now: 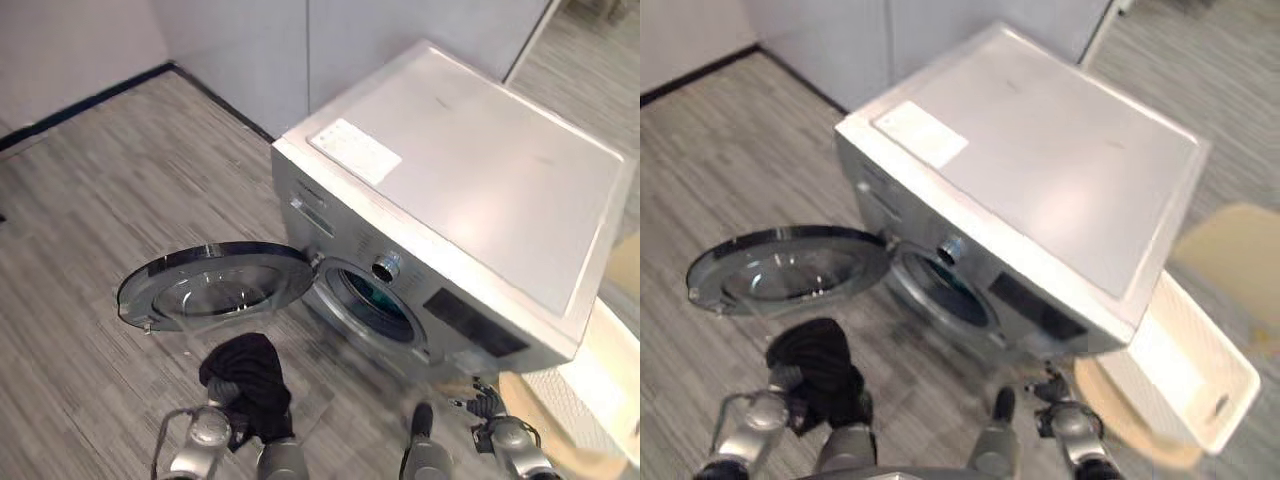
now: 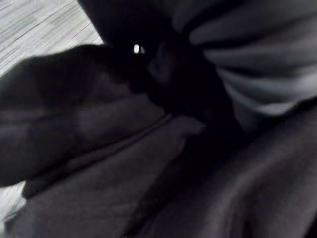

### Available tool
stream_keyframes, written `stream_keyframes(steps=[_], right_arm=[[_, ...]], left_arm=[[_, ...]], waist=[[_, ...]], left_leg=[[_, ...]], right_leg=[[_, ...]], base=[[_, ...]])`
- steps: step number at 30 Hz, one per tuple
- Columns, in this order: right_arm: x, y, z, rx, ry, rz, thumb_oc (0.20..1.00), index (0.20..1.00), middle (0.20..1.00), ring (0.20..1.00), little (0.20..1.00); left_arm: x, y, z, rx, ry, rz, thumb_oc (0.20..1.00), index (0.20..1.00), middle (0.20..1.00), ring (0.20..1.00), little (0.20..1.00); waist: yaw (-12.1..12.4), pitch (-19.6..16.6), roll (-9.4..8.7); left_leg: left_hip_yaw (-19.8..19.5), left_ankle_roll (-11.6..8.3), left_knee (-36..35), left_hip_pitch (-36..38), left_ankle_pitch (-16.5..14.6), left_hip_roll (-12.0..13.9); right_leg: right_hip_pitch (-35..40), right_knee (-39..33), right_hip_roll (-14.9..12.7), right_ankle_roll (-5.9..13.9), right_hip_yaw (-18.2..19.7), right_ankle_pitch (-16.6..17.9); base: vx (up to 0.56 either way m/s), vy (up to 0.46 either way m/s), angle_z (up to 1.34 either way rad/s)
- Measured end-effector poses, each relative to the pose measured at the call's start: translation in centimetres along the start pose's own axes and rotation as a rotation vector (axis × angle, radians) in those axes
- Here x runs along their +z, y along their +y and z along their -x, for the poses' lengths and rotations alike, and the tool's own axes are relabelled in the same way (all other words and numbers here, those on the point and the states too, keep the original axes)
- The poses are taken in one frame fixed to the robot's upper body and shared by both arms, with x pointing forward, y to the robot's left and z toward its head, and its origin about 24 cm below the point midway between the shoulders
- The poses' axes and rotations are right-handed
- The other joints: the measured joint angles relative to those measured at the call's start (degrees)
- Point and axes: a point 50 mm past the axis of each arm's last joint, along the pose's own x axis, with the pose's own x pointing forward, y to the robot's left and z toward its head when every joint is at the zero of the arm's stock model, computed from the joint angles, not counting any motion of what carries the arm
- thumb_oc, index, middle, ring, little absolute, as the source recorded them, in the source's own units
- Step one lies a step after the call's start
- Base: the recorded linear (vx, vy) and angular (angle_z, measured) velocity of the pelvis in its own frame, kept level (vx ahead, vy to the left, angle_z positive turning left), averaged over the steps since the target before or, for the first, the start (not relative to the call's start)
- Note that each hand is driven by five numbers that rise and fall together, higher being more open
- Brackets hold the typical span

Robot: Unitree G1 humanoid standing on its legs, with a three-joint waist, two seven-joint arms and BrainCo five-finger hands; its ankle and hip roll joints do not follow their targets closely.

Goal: Grab the laundry basket,head to the washer,open it,put in the laundry and shut it.

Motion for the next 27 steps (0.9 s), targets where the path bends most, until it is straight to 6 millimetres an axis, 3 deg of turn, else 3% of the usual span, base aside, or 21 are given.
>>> stream_keyframes(steps=[1,2,3,4,5,6,8,9,11,12,15,16,18,21,23,24,25,26,27], right_arm=[[0.0,-0.2,0.1,0.001,-0.007,0.009,1.000,1.000,1.000,1.000,1.000],[0.0,0.0,0.1,0.012,-0.010,0.017,1.000,1.000,1.000,1.000,1.000],[0.1,0.0,0.2,0.014,-0.018,0.019,1.000,1.000,1.000,1.000,1.000],[0.7,0.0,0.2,0.018,-0.051,0.024,1.000,1.000,1.000,1.000,1.000],[0.8,0.0,0.3,0.025,-0.059,0.038,1.000,1.000,1.000,1.000,1.000],[0.7,-0.1,0.2,0.024,-0.054,0.045,1.000,1.000,1.000,1.000,1.000],[1.2,0.0,-0.1,0.027,-0.064,0.049,1.000,1.000,1.000,1.000,1.000],[0.7,0.0,0.0,0.029,-0.039,0.050,1.000,1.000,1.000,1.000,1.000],[-0.9,-0.1,0.5,0.024,0.003,0.047,1.000,1.000,1.000,1.000,1.000],[-1.7,0.1,0.7,0.031,0.033,0.049,1.000,1.000,1.000,1.000,1.000],[-1.3,-0.2,0.3,0.019,0.031,0.053,1.000,1.000,1.000,1.000,1.000],[-0.5,-0.8,0.0,0.004,0.011,0.063,1.000,1.000,1.000,1.000,1.000],[-0.2,-1.3,-0.2,-0.012,0.003,0.070,1.000,1.000,1.000,1.000,1.000],[0.1,-1.8,-0.3,-0.031,-0.007,0.075,1.000,1.000,1.000,1.000,1.000],[0.4,-2.4,-0.5,-0.046,-0.015,0.085,1.000,1.000,1.000,1.000,1.000],[1.1,-3.4,-0.8,-0.074,-0.037,0.097,1.000,1.000,1.000,1.000,1.000],[1.8,-3.8,-1.1,-0.091,-0.051,0.101,1.000,1.000,1.000,1.000,1.000],[2.6,-3.9,-1.4,-0.102,-0.067,0.093,1.000,1.000,1.000,1.000,1.000],[4.1,-3.8,-1.7,-0.105,-0.106,0.080,1.000,1.000,1.000,1.000,1.000]], left_arm=[[0.6,-0.3,-0.2,-0.006,-0.020,0.006,0.200,0.200,0.200,0.200,0.200],[1.2,-0.1,-0.2,0.002,-0.044,0.010,0.200,0.200,0.200,0.200,0.200],[1.4,-0.3,-0.1,0.003,-0.060,0.019,0.200,0.200,0.200,0.200,0.200],[1.1,-0.1,0.1,0.013,-0.060,0.026,0.200,0.200,0.200,0.200,0.200],[1.2,-0.2,0.1,0.014,-0.061,0.034,0.200,0.200,0.200,0.200,0.200],[1.3,-0.8,0.1,0.002,-0.063,0.046,0.200,0.200,0.200,0.200,0.200],[1.5,-1.4,0.1,-0.009,-0.070,0.053,0.200,0.200,0.200,0.200,0.200],[1.4,-1.8,0.2,-0.024,-0.065,0.054,0.200,0.200,0.200,0.200,0.200],[2.2,-2.6,0.0,-0.049,-0.090,0.057,0.200,0.200,0.200,0.200,0.200],[3.3,-2.9,-0.2,-0.063,-0.128,0.059,0.200,0.200,0.200,0.200,0.200],[3.7,-3.4,-0.3,-0.084,-0.137,0.053,0.200,0.200,0.200,0.200,0.200],[3.8,-4.0,-0.2,-0.102,-0.139,0.054,0.200,0.200,0.200,0.200,0.200],[4.4,-4.5,-0.3,-0.112,-0.155,0.058,0.200,0.200,0.200,0.200,0.200],[5.6,-4.4,-0.7,-0.097,-0.188,0.063,0.200,0.200,0.200,0.200,0.200],[6.3,-4.3,-0.8,-0.085,-0.209,0.066,0.200,0.200,0.200,0.200,0.200],[7.5,-4.3,-1.0,-0.080,-0.250,0.065,0.200,0.200,0.200,0.200,0.200],[8.4,-4.1,-1.2,-0.069,-0.282,0.064,0.200,0.200,0.200,0.200,0.200],[9.4,-3.5,-1.5,-0.051,-0.310,0.050,0.200,0.200,0.200,0.200,0.200],[12.1,-2.6,-1.9,-0.021,-0.375,0.046,0.200,0.200,0.200,0.200,0.200]], waist=[[-1.07,0.23,1.05],[-0.63,0.50,1.84],[-0.85,0.36,1.79],[-0.30,0.59,2.21],[-0.65,0.32,1.62],[-1.21,0.40,1.80],[-1.51,0.87,2.53],[-1.76,1.00,3.12],[-2.92,1.02,3.50],[-1.97,0.94,2.28],[-1.59,1.18,1.45],[-1.74,1.60,1.63],[-2.29,1.76,2.47],[-2.37,2.55,2.70],[-2.40,3.51,4.10],[-3.37,5.13,5.84],[-3.70,5.76,6.00],[-3.73,6.73,4.51],[-4.61,9.36,3.32]], left_leg=[[0.45,1.70,-0.42,0.72,-0.91,-0.23],[1.54,2.52,-2.10,1.88,-0.23,0.10],[3.22,2.17,-3.25,2.74,1.07,-0.36],[4.20,2.12,-3.63,2.89,1.03,-0.08],[5.24,1.98,-4.18,3.74,1.17,-0.89],[6.26,2.24,-4.28,3.94,0.42,-1.63],[7.81,1.85,-5.63,4.92,1.04,-1.47],[9.14,1.08,-6.74,6.74,1.57,-0.71],[7.45,0.27,-5.21,6.78,1.87,0.08],[7.20,-0.19,-0.15,4.43,1.60,0.77],[5.49,-0.22,10.56,-1.06,1.89,1.80],[0.64,-0.45,15.13,-4.79,0.91,1.71],[-4.31,-1.13,10.65,-6.24,-0.03,0.66],[-7.34,-0.78,2.33,-8.09,0.61,0.31],[-7.63,-0.22,-0.80,-8.34,1.26,0.54],[-6.61,-0.09,1.46,-11.02,2.41,0.38],[-6.98,0.74,3.24,-13.32,3.43,-0.55],[-6.05,0.98,4.88,-15.44,3.89,-1.49],[-3.87,1.84,6.82,-18.34,3.38,-3.02]], right_leg=[[-0.72,4.79,1.69,1.45,1.10,-5.66],[-2.99,11.65,4.78,1.91,2.89,-12.97],[-3.96,16.52,7.98,1.92,1.82,-18.03],[-5.33,21.26,9.22,0.02,-0.38,-23.37],[-5.02,20.29,11.09,-1.98,-1.07,-24.90],[-3.77,16.38,12.69,-2.90,-1.39,-25.51],[-3.84,14.78,13.62,-2.09,-0.17,-24.93],[-1.56,12.21,14.27,-2.47,-0.88,-25.17],[0.22,9.73,16.53,-2.52,0.13,-25.20],[-0.01,9.67,16.74,-3.42,2.20,-25.58],[-1.17,10.13,16.43,-5.37,4.16,-25.80],[-1.12,9.26,16.85,-7.10,6.02,-24.27],[-0.84,7.38,17.54,-6.72,7.10,-23.71],[-0.86,5.12,19.78,-7.40,9.47,-21.87],[-1.67,5.50,20.99,-7.13,10.32,-21.00],[-6.71,11.39,21.59,-6.98,10.43,-21.11],[-10.84,15.50,21.24,-6.44,10.97,-21.80],[-14.48,19.06,20.05,-6.37,12.34,-23.30],[-18.22,22.21,18.15,-5.33,13.35,-25.42]], base=[[-0.11,0.388,-0.57],[-0.06,0.172,-0.40],[-0.06,0.237,-0.69],[-0.02,0.109,-0.65],[-0.01,0.124,-0.68],[0.08,0.056,-0.66],[0.14,-0.065,-0.61],[0.08,-0.145,-0.28],[0.02,-0.101,0.09],[-0.04,-0.054,0.00],[-0.08,0.028,-0.41],[0.05,0.067,-0.62],[0.05,0.112,-0.42],[-0.03,0.152,-0.51],[-0.19,0.216,-0.74],[-0.19,0.204,-0.79],[-0.16,0.200,-0.82],[-0.07,0.130,-0.60],[-0.06,0.130,-0.40]])
